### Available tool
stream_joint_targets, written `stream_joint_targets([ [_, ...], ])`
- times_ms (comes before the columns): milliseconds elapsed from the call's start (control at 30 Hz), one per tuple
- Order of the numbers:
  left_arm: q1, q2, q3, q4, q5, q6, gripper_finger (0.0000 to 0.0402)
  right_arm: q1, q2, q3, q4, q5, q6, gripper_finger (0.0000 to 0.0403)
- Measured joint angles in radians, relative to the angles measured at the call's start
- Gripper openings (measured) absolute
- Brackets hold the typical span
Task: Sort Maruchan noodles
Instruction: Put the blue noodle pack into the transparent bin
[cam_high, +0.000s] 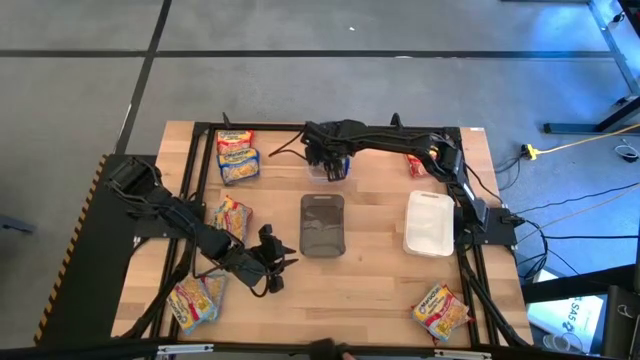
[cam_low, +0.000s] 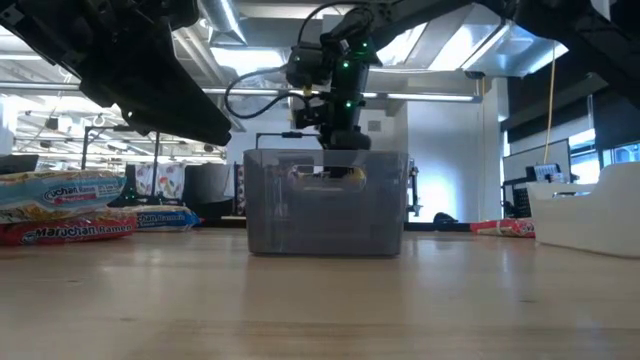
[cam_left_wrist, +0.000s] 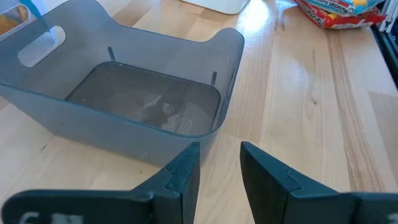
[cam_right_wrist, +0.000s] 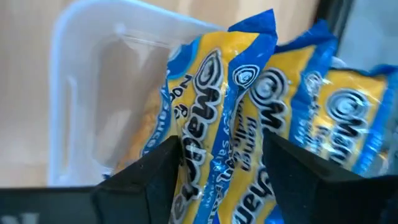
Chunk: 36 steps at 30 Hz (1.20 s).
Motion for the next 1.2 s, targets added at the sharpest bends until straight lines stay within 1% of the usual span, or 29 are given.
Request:
stream_joint_targets([
  [200, 0.000, 0.000, 0.000, 0.000, 0.000, 0.000, 0.0108, 0.000, 0.000, 0.000, 0.011, 0.076, 0.056, 0.0187],
  [467, 0.000, 0.000, 0.000, 0.000, 0.000, -0.001, 0.0108, 0.011, -0.008, 0.000, -0.025, 0.065, 0.076, 0.0167],
  [600, 0.000, 0.001, 0.000, 0.000, -0.008, -0.001, 0.0108, 0.019, -0.031, 0.000, -0.030, 0.069, 0.078, 0.0166],
  [800, 0.000, 0.001, 0.000, 0.000, -0.011, -0.004, 0.0108, 0.019, -0.064, 0.000, -0.072, 0.047, 0.114, 0.0166],
  [900, 0.000, 0.001, 0.000, -0.002, -0.011, -0.004, 0.0108, 0.018, -0.081, 0.001, -0.095, -0.005, 0.130, 0.0166],
  [1033, -0.001, 0.001, 0.000, 0.001, -0.006, -0.005, 0.0108, 0.032, -0.120, -0.001, -0.201, -0.061, 0.190, 0.0166],
  [1133, -0.001, 0.001, -0.001, 0.009, -0.006, -0.026, 0.0108, 0.039, -0.172, -0.002, -0.249, -0.174, 0.285, 0.0166],
  [1200, 0.008, 0.001, -0.001, 0.008, -0.008, -0.018, 0.0108, 0.044, -0.217, -0.042, -0.249, -0.213, 0.344, 0.0166],
])
